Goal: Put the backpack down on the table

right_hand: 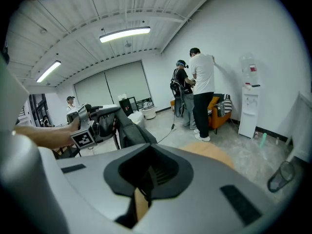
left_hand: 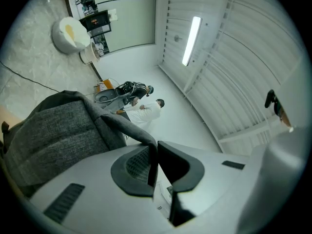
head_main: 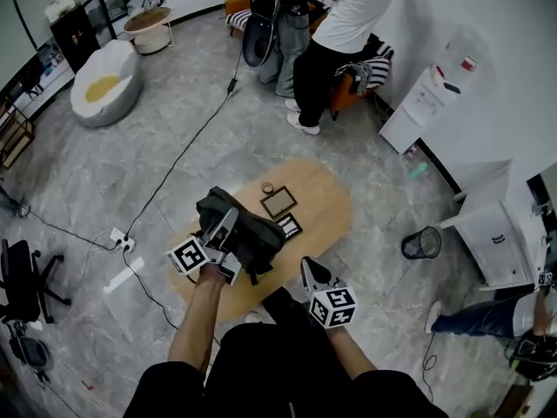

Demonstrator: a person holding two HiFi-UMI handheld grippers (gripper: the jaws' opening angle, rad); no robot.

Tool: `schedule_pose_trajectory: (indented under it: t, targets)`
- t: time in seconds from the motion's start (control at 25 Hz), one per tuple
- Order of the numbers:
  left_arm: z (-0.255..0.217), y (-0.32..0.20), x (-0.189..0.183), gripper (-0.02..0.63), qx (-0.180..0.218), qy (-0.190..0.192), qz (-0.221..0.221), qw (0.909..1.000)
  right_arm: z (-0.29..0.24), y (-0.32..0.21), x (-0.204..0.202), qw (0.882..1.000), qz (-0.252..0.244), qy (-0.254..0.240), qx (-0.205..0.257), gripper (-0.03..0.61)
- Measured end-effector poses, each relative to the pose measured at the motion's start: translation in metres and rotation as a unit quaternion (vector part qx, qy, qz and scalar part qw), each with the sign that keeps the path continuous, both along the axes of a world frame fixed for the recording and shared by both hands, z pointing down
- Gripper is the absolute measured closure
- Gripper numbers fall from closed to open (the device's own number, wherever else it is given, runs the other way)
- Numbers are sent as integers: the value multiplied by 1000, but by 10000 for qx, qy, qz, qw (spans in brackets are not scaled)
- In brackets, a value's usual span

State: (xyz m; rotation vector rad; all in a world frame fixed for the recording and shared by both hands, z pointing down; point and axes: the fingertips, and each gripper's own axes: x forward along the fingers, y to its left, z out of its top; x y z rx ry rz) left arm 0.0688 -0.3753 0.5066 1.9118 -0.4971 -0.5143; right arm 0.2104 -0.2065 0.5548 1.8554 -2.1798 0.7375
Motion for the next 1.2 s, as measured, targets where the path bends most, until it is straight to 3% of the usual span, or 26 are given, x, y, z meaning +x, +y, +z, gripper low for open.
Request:
schedule_pose_trajectory:
  t: [0.24, 0.36, 0.48, 0.56, 1.08, 1.2]
  targets:
    - [33, -28, 19, 574, -86, -246, 118, 9996, 7, -16, 20, 9998, 41, 7, -170, 569]
    - [65, -28, 14, 574, -538, -355, 54, 9979, 14, -17, 21, 9996, 28, -10, -284, 569]
    - [72, -28, -3, 575, -774, 348, -251, 9961, 19, -16, 22, 9994, 22, -36, -357, 569]
    - [74, -28, -17, 575, -736, 499, -420, 9952, 22, -16, 20, 9992, -21, -52, -393, 569]
    - [98, 24, -74, 575, -616, -289, -575, 9960, 28, -7, -6, 9979, -415, -99, -495, 569]
    - [103, 44, -89, 575, -810, -176, -636, 9945, 27, -5, -20, 9970, -592, -96, -486, 569]
